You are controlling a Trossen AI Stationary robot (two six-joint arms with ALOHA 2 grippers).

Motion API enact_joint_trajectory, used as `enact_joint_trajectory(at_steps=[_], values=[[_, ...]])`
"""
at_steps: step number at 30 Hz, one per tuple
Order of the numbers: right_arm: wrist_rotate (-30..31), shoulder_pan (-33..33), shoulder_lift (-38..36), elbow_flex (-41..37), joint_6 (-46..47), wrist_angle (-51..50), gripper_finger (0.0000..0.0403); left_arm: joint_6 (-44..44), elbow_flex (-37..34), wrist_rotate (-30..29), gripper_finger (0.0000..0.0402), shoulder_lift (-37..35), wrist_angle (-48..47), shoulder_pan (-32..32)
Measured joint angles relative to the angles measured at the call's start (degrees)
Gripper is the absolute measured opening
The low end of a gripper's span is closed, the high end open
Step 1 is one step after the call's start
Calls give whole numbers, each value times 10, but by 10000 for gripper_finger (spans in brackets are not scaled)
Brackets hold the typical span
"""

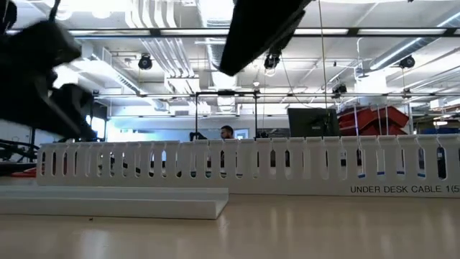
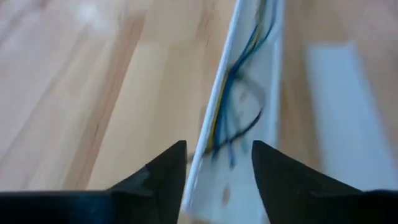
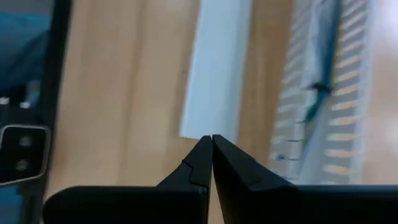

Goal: Ziptie cables
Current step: Put the cable wires into the white cable duct

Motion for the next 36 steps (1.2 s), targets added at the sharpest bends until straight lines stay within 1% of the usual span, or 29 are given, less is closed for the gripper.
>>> enact_joint_trajectory(at_steps=[4, 7, 9, 13, 17, 20, 23, 26, 30, 33, 36], values=[[-8, -1, -10, -68, 4, 57, 0, 47, 20, 2, 177, -15, 22, 3], [-8, -14, -12, -101, 5, 72, 0, 63, 40, 6, 176, 1, 34, 19], [-8, -24, -10, -115, 8, 74, 0, 72, 49, 26, 174, 22, 37, 37], [-8, -37, -9, -132, 1, 73, 0, 103, 70, 100, 171, 81, 70, 94], [-9, -44, -9, -137, -11, 67, 0, 165, 99, 163, 178, 147, 96, 150], [-8, -48, -9, -137, -18, 68, 0, 189, 133, 232, 187, 194, 106, 186], [-8, -51, -11, -138, -25, 68, 0, 207, 159, 295, 193, 242, 106, 208], [-8, -51, -13, -138, -40, 73, 0, 217, 181, 338, 193, 280, 110, 218], [-4, -51, -14, -138, -46, 80, 0, 219, 207, 345, 183, 315, 113, 218], [21, -51, -15, -139, -62, 110, 0, 219, 221, 328, 170, 344, 131, 219], [24, -51, -13, -139, -82, 154, 0, 213, 234, 316, 154, 375, 128, 223]])
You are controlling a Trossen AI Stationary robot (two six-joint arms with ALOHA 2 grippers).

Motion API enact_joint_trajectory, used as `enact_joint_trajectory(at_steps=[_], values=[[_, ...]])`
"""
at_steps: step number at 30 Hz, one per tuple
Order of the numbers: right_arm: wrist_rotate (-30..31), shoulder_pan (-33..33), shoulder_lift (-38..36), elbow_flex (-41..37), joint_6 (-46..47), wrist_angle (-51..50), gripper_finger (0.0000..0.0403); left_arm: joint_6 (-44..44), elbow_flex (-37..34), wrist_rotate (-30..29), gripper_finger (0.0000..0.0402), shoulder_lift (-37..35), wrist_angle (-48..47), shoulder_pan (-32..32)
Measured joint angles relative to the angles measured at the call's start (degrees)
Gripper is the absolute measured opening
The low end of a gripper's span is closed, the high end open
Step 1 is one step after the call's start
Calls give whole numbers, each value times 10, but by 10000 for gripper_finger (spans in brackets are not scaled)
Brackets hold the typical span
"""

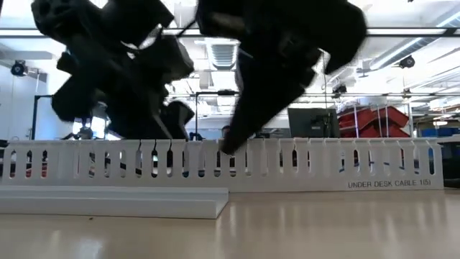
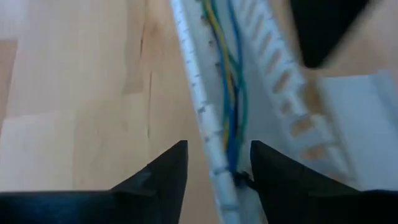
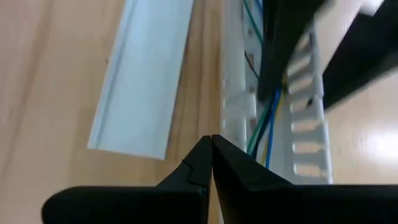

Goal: Ziptie cables
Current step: Put the cable wires into the white cable duct

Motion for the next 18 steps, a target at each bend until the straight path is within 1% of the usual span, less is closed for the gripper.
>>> enact_joint_trajectory(at_steps=[3, 6, 11, 14, 18], values=[[14, -1, 4, 0, -11, 31, 0, -13, 7, -5, 133, 23, -1, 2], [43, -4, 6, -1, 0, 29, 0, -21, 14, -5, 108, 38, 2, 2], [32, -12, 6, -1, 15, 35, 4, -25, 16, -6, 65, 46, 1, 3], [26, -12, 6, 3, 5, 34, 24, -25, 16, -8, 45, 46, -1, 3], [30, -18, 5, 7, 4, 31, 71, -21, 15, -10, 35, 47, -4, 5]])
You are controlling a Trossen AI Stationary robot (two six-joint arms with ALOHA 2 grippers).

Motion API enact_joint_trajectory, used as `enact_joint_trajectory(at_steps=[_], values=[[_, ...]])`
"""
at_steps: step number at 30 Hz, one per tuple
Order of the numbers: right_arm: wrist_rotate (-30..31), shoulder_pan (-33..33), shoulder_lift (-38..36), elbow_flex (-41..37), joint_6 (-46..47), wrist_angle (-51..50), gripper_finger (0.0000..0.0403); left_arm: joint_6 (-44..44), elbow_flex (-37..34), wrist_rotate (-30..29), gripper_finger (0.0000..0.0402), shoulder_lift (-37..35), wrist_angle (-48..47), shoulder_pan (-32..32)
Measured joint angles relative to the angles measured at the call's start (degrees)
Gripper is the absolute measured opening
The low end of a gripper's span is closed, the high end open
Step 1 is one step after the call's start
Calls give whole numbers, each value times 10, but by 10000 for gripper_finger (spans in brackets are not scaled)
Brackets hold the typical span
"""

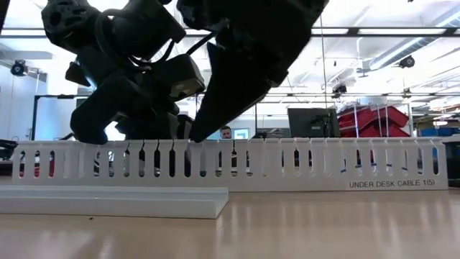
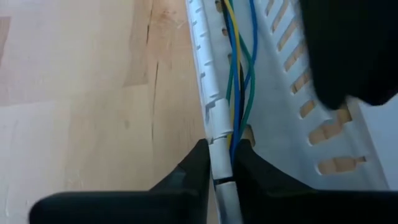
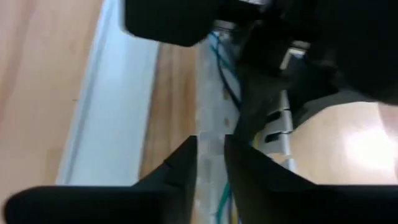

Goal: Ziptie cables
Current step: Put the cable wires into the white cable duct

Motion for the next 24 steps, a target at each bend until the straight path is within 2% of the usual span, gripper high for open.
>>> enact_joint_trajectory(at_steps=[5, 9, 14, 24], values=[[-3, -11, 1, 1, 1, -1, 124, 1, 0, 0, 37, 0, -2, 1], [-36, -17, 17, 1, 6, 4, 140, -2, -1, -1, 36, 1, -2, 1], [-40, -12, 18, 1, -10, 9, 134, -14, -2, -8, 34, 1, -1, 4], [-29, 4, 18, 2, -52, 8, 90, -28, -4, -7, 33, 2, -1, 15]])
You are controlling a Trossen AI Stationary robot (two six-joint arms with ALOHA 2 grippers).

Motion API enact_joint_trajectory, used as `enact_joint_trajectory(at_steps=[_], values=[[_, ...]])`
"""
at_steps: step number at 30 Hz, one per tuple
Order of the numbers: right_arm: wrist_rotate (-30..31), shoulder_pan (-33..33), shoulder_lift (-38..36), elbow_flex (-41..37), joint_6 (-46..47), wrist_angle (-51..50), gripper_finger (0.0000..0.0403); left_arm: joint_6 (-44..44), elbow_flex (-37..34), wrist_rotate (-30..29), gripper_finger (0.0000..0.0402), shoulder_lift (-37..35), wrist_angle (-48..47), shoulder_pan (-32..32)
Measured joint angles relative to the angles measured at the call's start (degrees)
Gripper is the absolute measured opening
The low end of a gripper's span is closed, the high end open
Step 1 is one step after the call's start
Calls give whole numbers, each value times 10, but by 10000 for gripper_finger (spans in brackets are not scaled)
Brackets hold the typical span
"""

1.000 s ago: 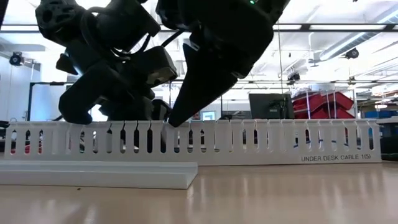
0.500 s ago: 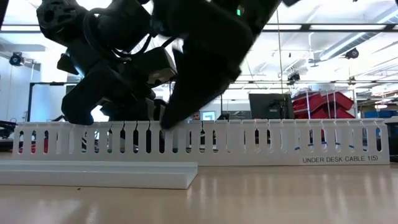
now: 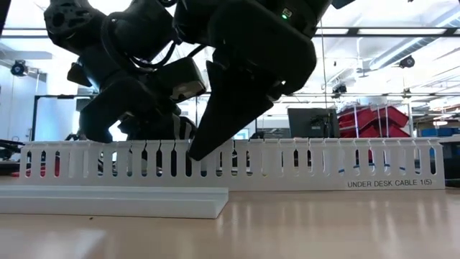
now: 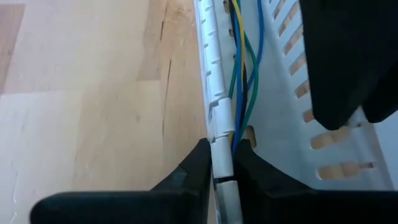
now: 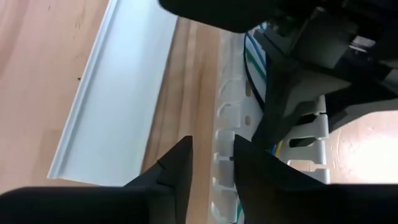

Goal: Ziptie cables
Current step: Put the cable wires into the white cable duct

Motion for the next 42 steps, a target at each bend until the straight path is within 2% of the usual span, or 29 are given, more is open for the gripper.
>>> enact_joint_trajectory(at_steps=[5, 16, 22, 30, 37, 40, 42], values=[[3, 7, 0, 0, -27, 5, 74, -5, 0, 1, 33, 0, 0, 2], [3, 6, 0, 5, 5, -4, 59, -5, 0, 1, 33, 0, 1, 3], [7, 1, -10, 19, 21, -55, 91, 4, 0, 7, 33, 0, 1, 4], [11, 6, -68, 19, 56, -150, 125, 22, -2, 12, 33, -14, -9, 5], [97, 46, -137, -10, 174, -311, 110, 37, -4, 9, 33, -65, -94, 5], [138, 74, -173, -46, 227, -342, 102, 42, -4, 15, 38, -83, -125, 4], [138, 86, -199, -77, 247, -330, 98, 45, -4, 17, 44, -90, -145, 3]])
